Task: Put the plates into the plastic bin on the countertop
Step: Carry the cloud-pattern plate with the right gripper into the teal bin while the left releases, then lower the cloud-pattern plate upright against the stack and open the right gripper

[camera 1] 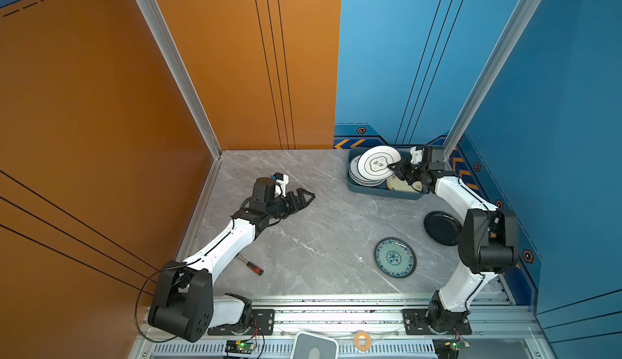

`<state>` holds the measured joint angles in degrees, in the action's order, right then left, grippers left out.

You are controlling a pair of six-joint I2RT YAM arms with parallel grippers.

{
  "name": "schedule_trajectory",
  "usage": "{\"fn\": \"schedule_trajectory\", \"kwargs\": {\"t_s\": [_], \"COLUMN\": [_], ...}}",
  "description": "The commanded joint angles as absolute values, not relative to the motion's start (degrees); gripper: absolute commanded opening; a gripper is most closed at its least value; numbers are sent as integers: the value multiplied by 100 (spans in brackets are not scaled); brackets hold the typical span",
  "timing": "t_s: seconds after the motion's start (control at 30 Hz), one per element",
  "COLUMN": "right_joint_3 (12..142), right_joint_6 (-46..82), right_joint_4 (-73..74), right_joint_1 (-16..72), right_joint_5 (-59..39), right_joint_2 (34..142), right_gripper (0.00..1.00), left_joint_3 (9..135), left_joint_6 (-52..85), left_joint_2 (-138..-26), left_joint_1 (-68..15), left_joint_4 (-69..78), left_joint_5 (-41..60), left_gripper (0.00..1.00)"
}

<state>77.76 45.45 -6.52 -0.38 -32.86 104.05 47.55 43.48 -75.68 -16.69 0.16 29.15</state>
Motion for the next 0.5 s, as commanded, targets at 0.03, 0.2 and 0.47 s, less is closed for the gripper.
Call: {"fn": "schedule_trajectory", "kwargs": {"t_s": [0.03,0.2,0.47], "right_joint_3": [8212,8413,8625], "right_joint_6": [4758,4961,5010], "right_joint_4": [-643,-447,-496], "right_joint_1": [-44,-44,-37], "right_joint_5": [-3140,-3137,-3050], "right_joint_2": [10812,11274,11709], "right_gripper": [0,0,0], "left_joint_3": [4947,4983,5019], "left_joint_6": [4122,4029,3956], "left_joint_2": [-7624,-7626,-7672], "left_joint_1": [-1714,-1705,-1670], "left_joint_4": [-210,-327,-378], "left_joint_5": [2937,2959,2979], "left_gripper": [98,98,98]}}
